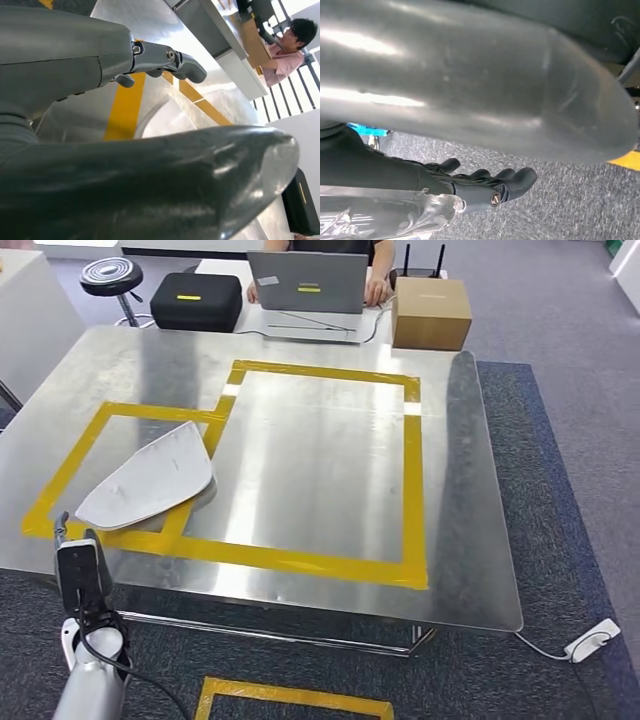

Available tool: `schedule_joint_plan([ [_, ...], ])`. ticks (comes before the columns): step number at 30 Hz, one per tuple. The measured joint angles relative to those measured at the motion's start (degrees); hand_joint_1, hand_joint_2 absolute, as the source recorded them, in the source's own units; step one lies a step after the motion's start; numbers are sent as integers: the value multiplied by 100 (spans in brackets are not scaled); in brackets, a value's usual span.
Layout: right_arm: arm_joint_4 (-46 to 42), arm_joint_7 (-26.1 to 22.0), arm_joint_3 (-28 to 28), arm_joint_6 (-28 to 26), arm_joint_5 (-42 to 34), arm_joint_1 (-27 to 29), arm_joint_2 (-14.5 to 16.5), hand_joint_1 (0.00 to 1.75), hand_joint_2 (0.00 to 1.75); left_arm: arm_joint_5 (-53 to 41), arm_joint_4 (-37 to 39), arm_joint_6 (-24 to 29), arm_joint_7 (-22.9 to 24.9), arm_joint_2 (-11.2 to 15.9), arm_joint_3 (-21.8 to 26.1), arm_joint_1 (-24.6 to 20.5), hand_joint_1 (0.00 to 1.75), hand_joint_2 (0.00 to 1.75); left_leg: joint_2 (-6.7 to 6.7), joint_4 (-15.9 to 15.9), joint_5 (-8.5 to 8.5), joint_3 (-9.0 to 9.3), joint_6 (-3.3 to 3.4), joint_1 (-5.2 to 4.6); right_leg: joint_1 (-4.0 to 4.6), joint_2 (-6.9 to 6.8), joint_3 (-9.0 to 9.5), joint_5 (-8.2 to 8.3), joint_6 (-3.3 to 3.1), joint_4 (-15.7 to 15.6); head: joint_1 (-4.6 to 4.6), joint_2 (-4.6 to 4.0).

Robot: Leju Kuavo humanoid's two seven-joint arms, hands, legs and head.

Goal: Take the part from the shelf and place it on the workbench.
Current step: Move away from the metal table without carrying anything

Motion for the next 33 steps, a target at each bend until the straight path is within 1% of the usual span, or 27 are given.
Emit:
schedule_joint_plan([
  [2, 0, 0, -7, -1, -1, 9, -2, 0, 0, 1, 0, -3, 0, -5, 0, 2, 0, 0, -15, -30, 15, -40, 107, -11, 3, 7, -32, 51, 74, -1, 2, 1],
  [3, 0, 0, -10, -1, -1, 14, -3, 0, 0, 0, 0, -6, 0, -11, -1, 0, 0, 0, -11, -32, 38, -71, 163, -10, -6, 2, -61, 29, 102, 16, 3, 1],
  [4, 0, 0, -13, -1, -1, 18, -3, 0, 0, 0, -1, -11, 0, -15, 1, -3, 0, 0, -6, -35, 71, -104, 217, -10, -13, -8, -107, -63, 129, 97, 8, 1],
  [5, 0, 0, -16, -1, -1, 18, -3, 0, 0, 0, -2, -21, 0, -20, 2, -5, 0, 0, 0, -41, 110, -146, 267, -7, -17, -17, -193, -243, 150, 305, 9, 1],
  [7, 0, 1, -20, -1, -4, 12, -3, 0, 0, -6, -4, -58, 3, -20, 7, -2, 0, 0, 5, -42, 175, -251, 331, -25, -18, -30, -453, -741, 177, 1054, 13, 1],
  [8, 0, 2, -21, -1, -6, 10, -3, 0, 0, -21, -4, -72, 8, -20, 8, 4, 0, 0, 7, -41, 207, -305, 346, -40, -18, -29, -569, -924, 180, 1435, 13, 1],
  [9, 0, 4, -22, -1, -7, 9, -3, 0, 0, -49, -4, -75, 13, -20, 8, 12, 0, 0, 7, -41, 237, -355, 352, -56, -16, -29, -612, -991, 174, 1667, 11, 1],
  [10, 0, 7, -22, -1, -7, 9, -3, 0, 0, -87, -4, -67, 18, -20, 7, 19, 0, 0, 7, -41, 271, -397, 354, -71, -11, -29, -551, -940, 156, 1682, 11, 1],
  [11, 0, 9, -22, -1, -7, 9, -3, 0, 0, -128, -4, -57, 25, -19, 7, 23, 0, 0, 7, -40, 305, -430, 352, -86, 0, -29, -367, -807, 124, 1455, 10, 1],
  [12, 0, 10, -22, -1, -7, 7, -3, 0, 0, -164, -4, -47, 31, -17, 5, 25, 0, 0, 7, -40, 340, -457, 346, -97, 18, -30, -76, -651, 77, 1037, 10, 1],
  [13, 0, 11, -22, -1, -6, 1, -3, 0, 0, -191, -4, -42, 38, -16, 2, 25, 0, 0, 7, -38, 371, -478, 332, -109, 41, -37, 227, -567, 33, 568, 9, 1],
  [14, 0, 12, -22, -1, -4, -5, -3, 0, 0, -207, -4, -42, 45, -15, -1, 24, 0, 0, 8, -38, 402, -491, 311, -115, 62, -46, 461, -508, 5, 197, 5, 1],
  [15, 0, 13, -22, -1, -2, -10, -3, 0, 0, -213, -4, -55, 50, -14, -4, 25, 0, 0, 10, -37, 431, -500, 282, -114, 82, -53, 586, -506, -17, -33, 10, 1],
  [16, 0, 15, -22, -2, 0, -13, -3, 0, 0, -213, -4, -74, 55, -13, -8, 27, 0, 0, 14, -43, 463, -506, 246, -110, 98, -58, 602, -520, -31, -105, 13, 1],
  [18, 0, 22, -22, -6, 2, -8, -3, 0, 0, -201, -5, -127, 65, -9, -13, 31, 0, 0, 16, -63, 516, -516, 167, -95, 102, -60, 561, -443, -90, -147, 30, -1],
  [19, 0, 26, -22, -8, 3, -7, -2, 0, 0, -193, -5, -150, 68, -6, -15, 33, 0, 0, 16, -27, 470, -545, 133, -93, 91, -63, 556, -387, -129, -180, 23, -1],
  [20, 0, 27, -22, -10, 5, -7, 0, 0, 0, -188, -6, -169, 70, -1, -16, 34, 0, 0, 15, 115, 337, -613, 100, -90, 77, -67, 541, -326, -164, -214, 16, -1],
  [21, 0, 27, -22, -11, 7, -7, 2, 0, 0, -184, -7, -183, 70, 5, -17, 35, 0, 0, 13, 389, 128, -729, 75, -84, 64, -71, 517, -272, -186, -235, 6, -1],
  [23, 0, 27, -22, -14, 8, 0, 2, 0, 0, -176, -7, -193, 70, 10, -19, 43, 0, 0, 14, 1149, -312, -1019, 24, -75, 63, -69, 421, -201, -207, -235, -8, -1],
  [24, 0, 28, -22, -14, 8, 6, 2, 0, 0, -173, -7, -193, 70, 13, -19, 50, 0, 0, 14, 1420, -411, -1101, 6, -70, 63, -69, 380, -175, -204, -231, -8, 0],
  [25, 0, 28, -22, -13, 8, 10, 2, 0, 0, -172, -7, -193, 70, 14, -19, 56, 0, 0, 15, 1496, -397, -1090, -6, -66, 62, -70, 345, -153, -195, -225, -8, 1],
  [26, 0, 28, -22, -11, 9, 10, 2, 0, 0, -172, -7, -194, 71, 16, -19, 58, 0, 0, 15, 1339, -281, -959, -15, -58, 57, -70, 317, -138, -184, -215, -8, 1],
  [28, 1, 28, -22, -5, 11, 4, 0, 0, 0, -173, -9, -196, 71, 18, -19, 53, 0, 0, 16, 568, 15, -455, -36, -38, 52, -68, 269, -126, -149, -176, -11, 1],
  [29, 1, 28, -22, -3, 13, 0, -2, 0, 0, -173, -11, -196, 71, 17, -20, 50, 0, 0, 1, 230, 113, -243, -15, -34, 59, -62, 236, -124, -125, -151, -14, 1],
  [30, 1, 28, -22, -3, 15, -4, -3, 0, 0, -172, -13, -197, 70, 16, -20, 49, 0, 0, -13, 3, 139, -114, 19, -31, 70, -54, 214, -123, -98, -124, -16, 1],
  [31, 1, 28, -22, -3, 16, -6, -5, 0, 0, -172, -13, -198, 70, 15, -20, 49, 0, 0, -28, -78, 123, -80, 70, -34, 83, -45, 191, -117, -68, -104, -18, 1],
  [33, 0, 28, -22, -4, 17, -4, -5, 0, 0, -171, -13, -199, 72, 12, -19, 52, 0, 0, -37, -81, 128, -130, 185, -34, 81, -32, 161, -105, -13, -77, -13, 1],
])
